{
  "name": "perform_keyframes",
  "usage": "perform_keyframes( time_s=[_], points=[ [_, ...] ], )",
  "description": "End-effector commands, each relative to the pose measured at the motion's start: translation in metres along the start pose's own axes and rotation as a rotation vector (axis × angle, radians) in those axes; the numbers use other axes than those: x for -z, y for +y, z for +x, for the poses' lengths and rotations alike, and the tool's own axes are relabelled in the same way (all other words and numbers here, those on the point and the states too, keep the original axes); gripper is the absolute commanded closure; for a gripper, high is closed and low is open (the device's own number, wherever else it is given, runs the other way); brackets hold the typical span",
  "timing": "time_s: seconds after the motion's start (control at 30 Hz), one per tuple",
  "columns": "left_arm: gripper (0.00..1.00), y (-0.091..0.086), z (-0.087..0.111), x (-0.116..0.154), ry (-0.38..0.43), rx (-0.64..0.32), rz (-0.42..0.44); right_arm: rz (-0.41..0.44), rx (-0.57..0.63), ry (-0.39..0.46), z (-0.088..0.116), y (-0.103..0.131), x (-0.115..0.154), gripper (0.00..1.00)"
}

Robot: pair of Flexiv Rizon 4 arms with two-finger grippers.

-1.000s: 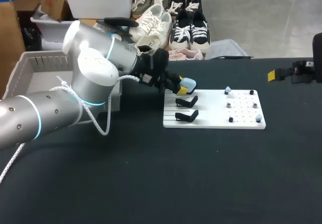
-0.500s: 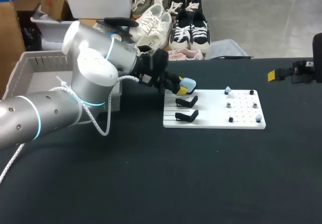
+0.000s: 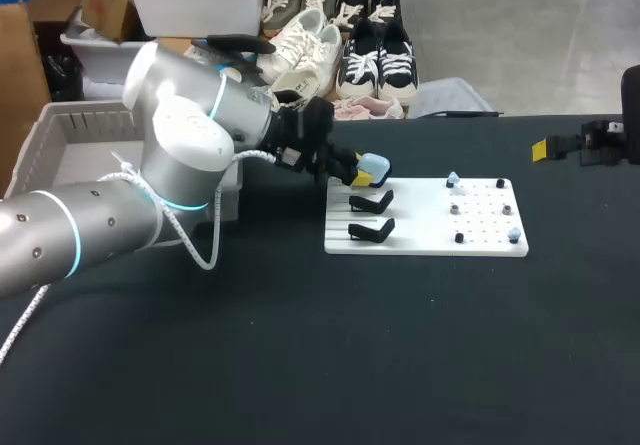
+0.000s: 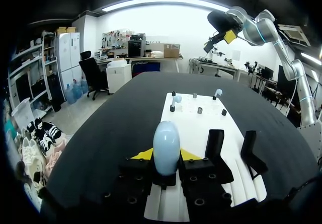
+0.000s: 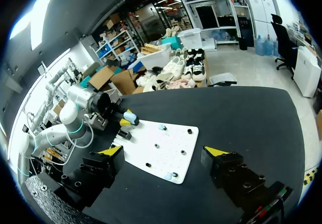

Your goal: Pick up each earbud case from the left stands, insert the matching earbuds, close the lid, and place the case in the box.

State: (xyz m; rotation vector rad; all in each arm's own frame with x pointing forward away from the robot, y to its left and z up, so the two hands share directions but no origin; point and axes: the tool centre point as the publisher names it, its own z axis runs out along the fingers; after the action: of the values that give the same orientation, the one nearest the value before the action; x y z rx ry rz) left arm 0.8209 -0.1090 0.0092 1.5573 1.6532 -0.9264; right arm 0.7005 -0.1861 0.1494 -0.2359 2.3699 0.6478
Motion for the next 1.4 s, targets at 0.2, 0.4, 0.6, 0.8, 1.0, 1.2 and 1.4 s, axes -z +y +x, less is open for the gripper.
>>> perform_keyframes(
  time_s=[0.2,0.4,0.6,0.8,1.0,1.2,1.4],
  points=[
    [1.00,-0.003,-0.001,0.001,-0.002,0.007,-0.011,0.000,0.000,0.001,0.000,0.000,0.000,0.00],
    [1.00,-0.004,-0.011,0.012,-0.019,0.024,-0.039,0.000,0.000,0.001,0.000,0.000,0.000,0.00],
    [1.00,-0.005,-0.026,0.020,-0.026,0.017,-0.047,0.000,0.000,0.001,0.000,0.000,0.000,0.00],
    [1.00,-0.014,-0.040,0.022,-0.049,0.000,-0.038,0.000,0.000,0.001,0.000,0.000,0.000,0.00],
    [1.00,-0.020,-0.048,0.021,-0.046,-0.011,-0.022,0.000,0.000,0.001,0.000,0.000,0.000,0.00],
    [1.00,-0.021,-0.056,0.019,-0.068,0.015,-0.049,-0.008,0.009,0.005,0.000,0.002,-0.002,0.00],
    [1.00,-0.024,-0.069,0.019,-0.095,0.044,-0.073,-0.005,0.046,0.070,-0.001,0.021,-0.018,0.00]
  ],
)
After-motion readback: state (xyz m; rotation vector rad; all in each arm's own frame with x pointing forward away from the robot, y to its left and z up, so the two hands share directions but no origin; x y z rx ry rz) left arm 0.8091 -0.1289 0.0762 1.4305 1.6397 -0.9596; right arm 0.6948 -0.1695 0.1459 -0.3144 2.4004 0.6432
